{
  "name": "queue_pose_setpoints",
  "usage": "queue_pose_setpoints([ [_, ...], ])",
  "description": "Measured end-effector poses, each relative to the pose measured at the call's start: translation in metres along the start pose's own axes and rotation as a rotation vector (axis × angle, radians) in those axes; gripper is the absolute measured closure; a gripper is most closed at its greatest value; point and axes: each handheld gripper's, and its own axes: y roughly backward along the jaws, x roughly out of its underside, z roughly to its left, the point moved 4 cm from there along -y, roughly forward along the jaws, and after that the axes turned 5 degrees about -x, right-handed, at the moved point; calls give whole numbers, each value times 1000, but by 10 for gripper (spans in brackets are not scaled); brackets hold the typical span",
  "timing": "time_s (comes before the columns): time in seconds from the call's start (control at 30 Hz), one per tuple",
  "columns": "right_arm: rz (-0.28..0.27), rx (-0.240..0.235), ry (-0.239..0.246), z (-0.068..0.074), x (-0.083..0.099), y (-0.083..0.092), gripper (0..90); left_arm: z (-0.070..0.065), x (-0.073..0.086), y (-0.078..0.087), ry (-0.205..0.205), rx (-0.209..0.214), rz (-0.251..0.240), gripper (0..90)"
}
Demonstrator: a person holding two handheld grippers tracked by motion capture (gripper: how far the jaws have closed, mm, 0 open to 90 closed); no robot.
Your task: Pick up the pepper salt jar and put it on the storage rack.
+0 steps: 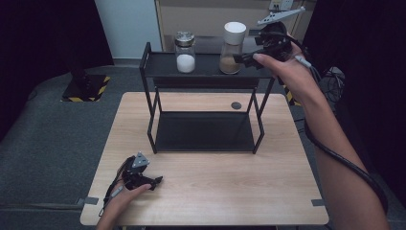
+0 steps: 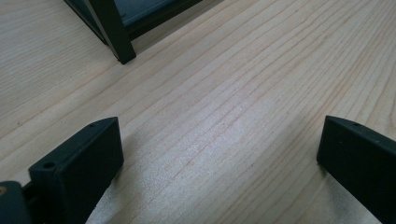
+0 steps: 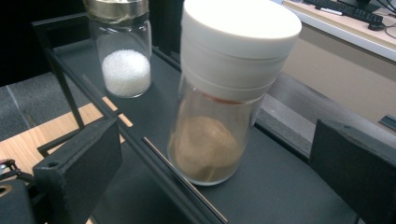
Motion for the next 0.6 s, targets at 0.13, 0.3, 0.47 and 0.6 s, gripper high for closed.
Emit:
queue_pose_setpoints([
  [0.13, 7, -5, 10, 7, 1, 8, 28, 0, 0, 0, 0, 0, 0, 0],
  [0.3, 34, -5, 41, 17, 5, 12, 28, 0, 0, 0, 0, 0, 0, 0],
  [0.47, 58, -6, 52, 25, 15, 11, 28, 0, 0, 0, 0, 0, -1, 0],
  [0.6, 82, -2, 50, 32, 23, 9, 29, 0, 0, 0, 1, 0, -1, 0],
])
